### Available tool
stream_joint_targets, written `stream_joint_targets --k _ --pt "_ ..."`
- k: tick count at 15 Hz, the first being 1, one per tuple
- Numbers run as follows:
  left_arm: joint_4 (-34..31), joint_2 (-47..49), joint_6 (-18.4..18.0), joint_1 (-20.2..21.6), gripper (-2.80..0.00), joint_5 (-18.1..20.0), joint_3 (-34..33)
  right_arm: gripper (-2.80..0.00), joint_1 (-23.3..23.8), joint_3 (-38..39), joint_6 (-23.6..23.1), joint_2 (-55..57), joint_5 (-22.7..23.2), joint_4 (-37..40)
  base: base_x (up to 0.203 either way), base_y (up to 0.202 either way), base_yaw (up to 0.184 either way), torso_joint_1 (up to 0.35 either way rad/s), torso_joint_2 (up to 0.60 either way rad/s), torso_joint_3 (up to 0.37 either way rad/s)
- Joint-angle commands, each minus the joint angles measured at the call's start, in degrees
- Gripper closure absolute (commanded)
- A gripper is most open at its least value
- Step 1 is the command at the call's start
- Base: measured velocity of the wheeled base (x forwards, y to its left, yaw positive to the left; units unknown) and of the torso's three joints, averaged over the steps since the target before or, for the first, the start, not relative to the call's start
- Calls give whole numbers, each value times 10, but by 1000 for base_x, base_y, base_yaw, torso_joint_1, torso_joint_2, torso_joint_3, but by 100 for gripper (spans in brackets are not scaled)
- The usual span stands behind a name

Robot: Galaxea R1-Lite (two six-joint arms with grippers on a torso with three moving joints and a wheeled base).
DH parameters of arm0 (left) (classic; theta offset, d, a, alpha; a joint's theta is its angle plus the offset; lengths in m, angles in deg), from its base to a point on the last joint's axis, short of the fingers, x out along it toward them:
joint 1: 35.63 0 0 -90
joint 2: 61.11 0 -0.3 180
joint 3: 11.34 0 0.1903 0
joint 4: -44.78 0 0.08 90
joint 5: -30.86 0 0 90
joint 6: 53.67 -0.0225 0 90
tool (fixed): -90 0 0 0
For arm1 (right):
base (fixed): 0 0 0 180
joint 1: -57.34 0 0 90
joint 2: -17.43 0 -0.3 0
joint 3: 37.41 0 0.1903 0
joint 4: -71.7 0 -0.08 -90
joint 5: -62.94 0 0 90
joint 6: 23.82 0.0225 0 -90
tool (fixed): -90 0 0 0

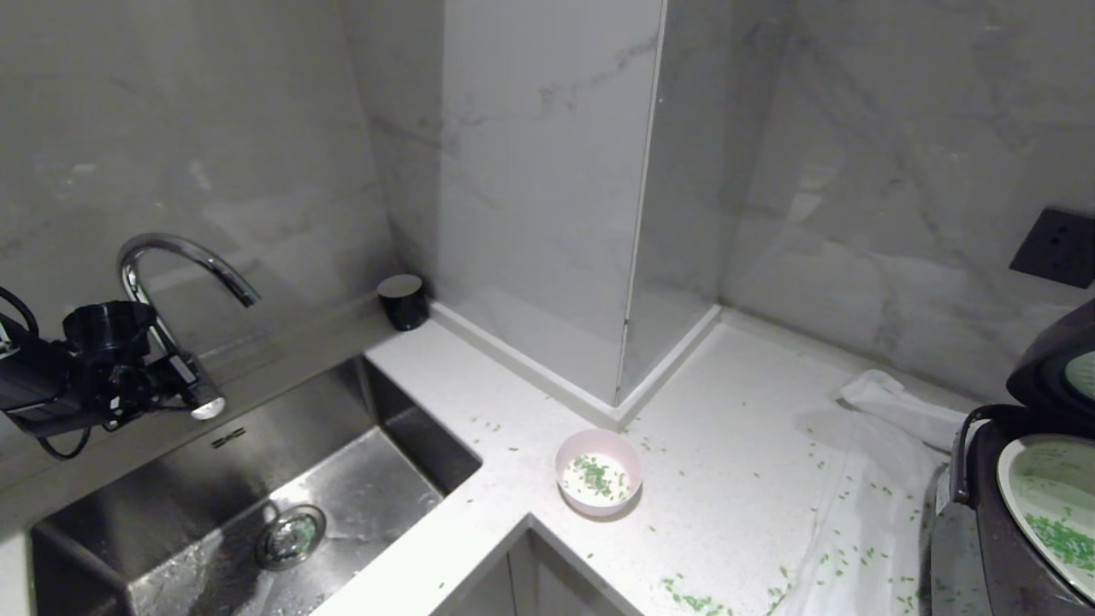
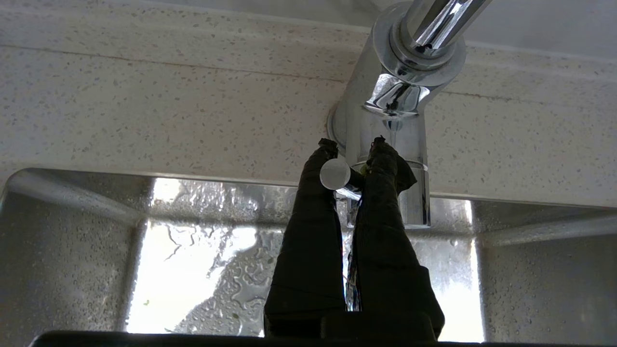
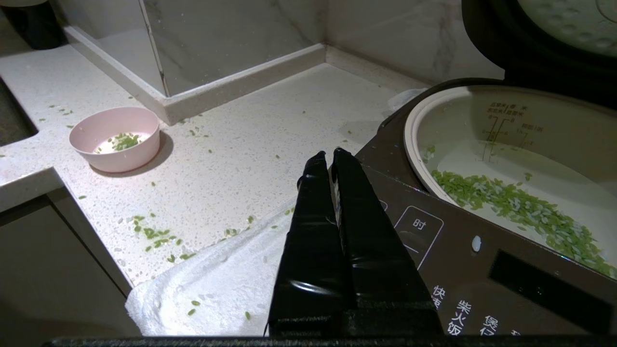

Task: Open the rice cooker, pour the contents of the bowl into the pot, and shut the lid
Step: Turn on the tap

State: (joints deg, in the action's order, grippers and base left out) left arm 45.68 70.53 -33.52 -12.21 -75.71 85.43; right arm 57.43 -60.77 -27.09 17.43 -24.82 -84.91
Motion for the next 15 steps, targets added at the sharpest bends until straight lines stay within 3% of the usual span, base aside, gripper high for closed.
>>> stream_joint_targets --k 1,15 --pt "1 1 1 0 0 -1 -1 0 0 1 -1 0 1 0 0 0 0 0 0 0" --pt "-35 -7 1 -5 0 2 -5 0 0 1 -1 0 1 1 0 0 0 0 0 0"
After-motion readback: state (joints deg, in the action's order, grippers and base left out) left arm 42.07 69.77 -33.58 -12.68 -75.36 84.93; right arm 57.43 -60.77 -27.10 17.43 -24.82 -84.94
